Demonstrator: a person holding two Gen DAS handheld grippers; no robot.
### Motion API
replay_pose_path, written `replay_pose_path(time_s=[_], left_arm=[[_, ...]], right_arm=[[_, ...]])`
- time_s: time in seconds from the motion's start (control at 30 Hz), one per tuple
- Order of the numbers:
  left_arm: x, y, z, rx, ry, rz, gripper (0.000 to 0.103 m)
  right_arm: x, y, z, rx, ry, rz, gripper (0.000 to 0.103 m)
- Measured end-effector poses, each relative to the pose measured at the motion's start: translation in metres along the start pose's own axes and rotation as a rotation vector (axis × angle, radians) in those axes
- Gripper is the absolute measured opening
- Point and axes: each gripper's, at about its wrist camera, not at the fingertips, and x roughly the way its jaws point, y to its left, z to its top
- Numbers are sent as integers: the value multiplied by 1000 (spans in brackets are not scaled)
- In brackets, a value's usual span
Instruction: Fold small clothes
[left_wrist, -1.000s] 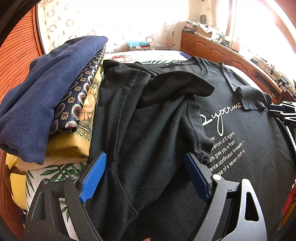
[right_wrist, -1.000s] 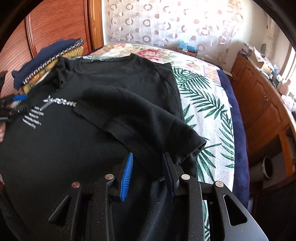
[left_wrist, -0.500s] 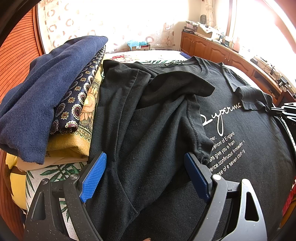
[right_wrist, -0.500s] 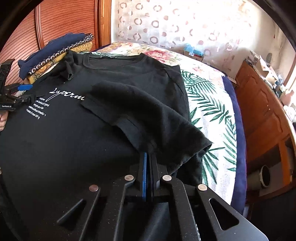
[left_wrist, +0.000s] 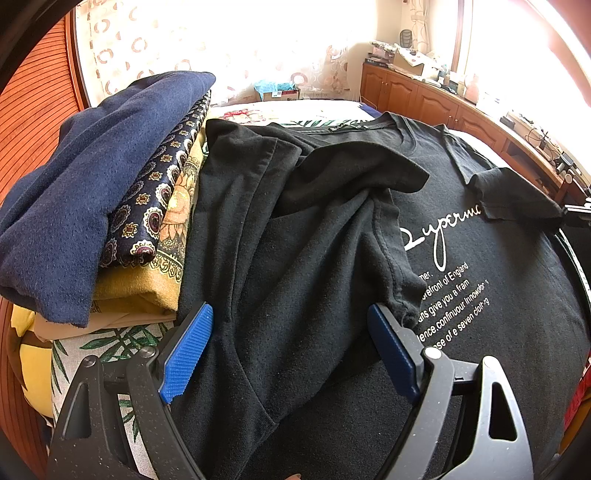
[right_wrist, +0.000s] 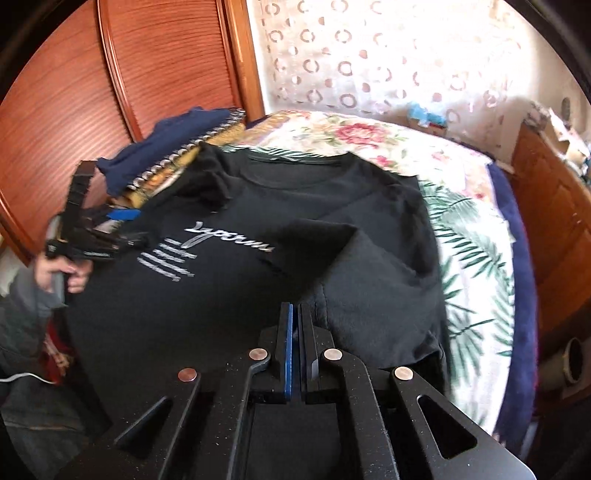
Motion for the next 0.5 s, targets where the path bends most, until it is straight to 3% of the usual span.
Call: replay_pose_path(time_s=[0.13, 0.27, 0.3, 0.33, 0.4, 0.5], left_arm=[[0, 0, 0, 0, 0, 0, 86], [0, 0, 0, 0, 0, 0, 86], [0, 0, 0, 0, 0, 0, 86], [0, 0, 0, 0, 0, 0, 86], [0, 0, 0, 0, 0, -1, 86], [-1, 0, 0, 0, 0, -1, 86]], right_arm=[[6, 0, -1, 1, 7, 33, 2], [8, 5, 4, -37, -13, -46, 8], [10, 6, 6, -43, -19, -55, 12], [12, 7, 9, -48, -24, -66, 25], [22, 9, 14, -60, -32, -83, 39], [46, 18, 20, -70, -18, -96, 42]])
